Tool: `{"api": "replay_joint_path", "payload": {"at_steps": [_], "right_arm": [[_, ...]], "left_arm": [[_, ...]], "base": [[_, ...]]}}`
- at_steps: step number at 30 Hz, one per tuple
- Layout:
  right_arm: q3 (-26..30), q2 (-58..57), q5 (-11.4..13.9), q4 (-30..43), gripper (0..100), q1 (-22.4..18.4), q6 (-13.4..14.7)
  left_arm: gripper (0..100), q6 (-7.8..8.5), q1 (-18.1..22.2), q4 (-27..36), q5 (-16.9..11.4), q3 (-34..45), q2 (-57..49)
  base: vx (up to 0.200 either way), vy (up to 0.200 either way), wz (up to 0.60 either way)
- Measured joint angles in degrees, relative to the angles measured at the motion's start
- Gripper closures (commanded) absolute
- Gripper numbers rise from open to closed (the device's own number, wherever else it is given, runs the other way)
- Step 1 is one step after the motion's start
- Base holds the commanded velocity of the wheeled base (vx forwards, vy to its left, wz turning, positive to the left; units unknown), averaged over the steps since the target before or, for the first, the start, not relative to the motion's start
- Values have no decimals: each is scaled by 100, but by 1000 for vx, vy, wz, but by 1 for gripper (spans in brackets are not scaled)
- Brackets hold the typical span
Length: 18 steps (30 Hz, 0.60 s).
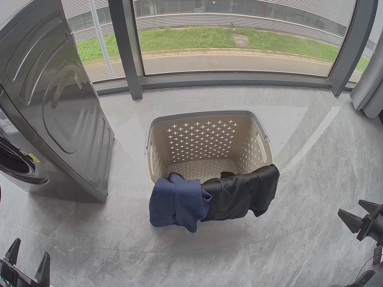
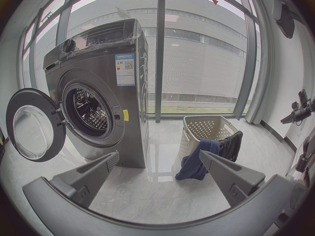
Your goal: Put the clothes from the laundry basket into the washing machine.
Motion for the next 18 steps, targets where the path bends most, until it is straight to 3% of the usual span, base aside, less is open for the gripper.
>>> {"api": "replay_joint_path", "payload": {"at_steps": [13,18], "right_arm": [[-496,2605,2,-1349,0,739,137],[-541,3396,-197,-1952,0,911,222]], "left_arm": [[0,-4,0,0,7,0,0],[0,-9,0,0,7,0,0]], "base": [[0,0,0],[0,0,0]]}}
